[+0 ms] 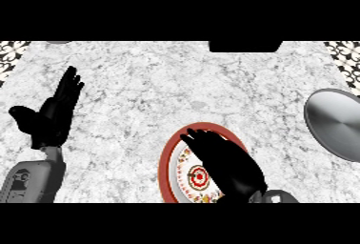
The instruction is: Pick the cupcake from the plate and place it in the pan
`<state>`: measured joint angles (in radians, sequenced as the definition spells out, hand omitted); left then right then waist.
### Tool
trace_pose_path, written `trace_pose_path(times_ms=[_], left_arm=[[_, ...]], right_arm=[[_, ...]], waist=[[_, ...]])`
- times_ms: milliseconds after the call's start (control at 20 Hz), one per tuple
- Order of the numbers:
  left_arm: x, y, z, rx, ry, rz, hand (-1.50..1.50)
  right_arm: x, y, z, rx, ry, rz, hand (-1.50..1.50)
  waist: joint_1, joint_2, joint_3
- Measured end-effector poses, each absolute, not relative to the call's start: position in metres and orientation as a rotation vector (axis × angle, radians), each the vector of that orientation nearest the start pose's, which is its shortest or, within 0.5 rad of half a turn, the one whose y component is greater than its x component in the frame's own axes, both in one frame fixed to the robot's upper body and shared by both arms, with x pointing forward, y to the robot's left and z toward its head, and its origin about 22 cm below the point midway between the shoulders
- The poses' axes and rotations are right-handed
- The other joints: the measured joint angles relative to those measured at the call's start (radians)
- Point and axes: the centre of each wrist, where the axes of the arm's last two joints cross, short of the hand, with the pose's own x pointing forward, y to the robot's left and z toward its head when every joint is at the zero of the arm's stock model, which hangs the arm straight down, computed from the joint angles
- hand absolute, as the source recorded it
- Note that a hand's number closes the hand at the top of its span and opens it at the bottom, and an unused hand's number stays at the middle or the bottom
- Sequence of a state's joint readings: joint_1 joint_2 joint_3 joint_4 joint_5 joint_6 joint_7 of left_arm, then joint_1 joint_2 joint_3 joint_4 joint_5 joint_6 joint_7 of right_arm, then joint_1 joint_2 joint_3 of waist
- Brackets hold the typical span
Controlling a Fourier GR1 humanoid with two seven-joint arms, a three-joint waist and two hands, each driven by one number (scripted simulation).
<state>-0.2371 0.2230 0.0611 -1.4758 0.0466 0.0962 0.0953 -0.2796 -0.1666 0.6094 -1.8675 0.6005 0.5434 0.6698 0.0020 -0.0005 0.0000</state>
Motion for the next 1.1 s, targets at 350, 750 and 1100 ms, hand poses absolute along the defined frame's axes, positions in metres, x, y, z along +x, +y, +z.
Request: trace_pose_path(times_ms=[350, 750, 1100], left_arm=[[0.301, 0.274, 0.055, 0.197, -1.616, -0.044, 0.00], [0.292, 0.270, 0.053, 0.203, -1.620, -0.052, 0.00], [0.298, 0.275, 0.053, 0.198, -1.615, -0.048, 0.00]], right_arm=[[0.231, -0.090, 0.101, -0.452, -1.136, 1.534, -1.50], [0.233, -0.079, 0.081, -0.453, -1.086, 1.572, -1.50], [0.239, -0.074, 0.064, -0.473, -1.042, 1.601, -1.50]], waist=[[-0.001, 0.000, 0.000], [0.000, 0.000, 0.000], [-0.001, 0.000, 0.000]])
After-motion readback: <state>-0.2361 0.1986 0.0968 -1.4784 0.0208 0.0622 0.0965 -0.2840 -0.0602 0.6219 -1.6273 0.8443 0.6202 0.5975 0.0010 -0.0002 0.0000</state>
